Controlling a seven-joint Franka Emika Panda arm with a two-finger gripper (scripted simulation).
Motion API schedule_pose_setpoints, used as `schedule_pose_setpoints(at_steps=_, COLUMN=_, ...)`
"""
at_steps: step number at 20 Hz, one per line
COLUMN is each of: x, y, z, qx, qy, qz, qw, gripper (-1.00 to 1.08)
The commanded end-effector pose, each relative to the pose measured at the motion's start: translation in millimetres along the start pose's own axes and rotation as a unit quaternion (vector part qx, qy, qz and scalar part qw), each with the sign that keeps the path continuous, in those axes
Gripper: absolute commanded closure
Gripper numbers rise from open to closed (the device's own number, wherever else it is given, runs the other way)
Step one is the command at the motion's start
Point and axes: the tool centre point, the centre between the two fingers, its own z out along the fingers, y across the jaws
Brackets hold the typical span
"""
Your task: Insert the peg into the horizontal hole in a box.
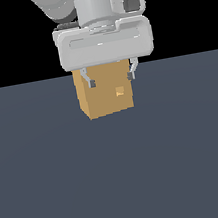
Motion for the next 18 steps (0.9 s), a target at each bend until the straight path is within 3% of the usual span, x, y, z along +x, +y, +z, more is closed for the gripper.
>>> schedule_pose_setpoints(at_steps=1, x=0, y=0, z=0, qx=0.0, qy=0.0, qz=0.0, qw=1.0, gripper=-0.92)
schedule_pose_setpoints(at_steps=10, x=-30, y=12, z=10, qx=0.001, qy=-0.002, qz=0.051, qw=0.9987, gripper=-0.92)
schedule_pose_setpoints(at_steps=14, x=-68, y=21, z=22, qx=0.002, qy=-0.003, qz=0.112, qw=0.9938, gripper=-0.92)
schedule_pose_setpoints(at_steps=18, x=-120, y=27, z=38, qx=0.003, qy=-0.005, qz=0.194, qw=0.981, gripper=-0.92)
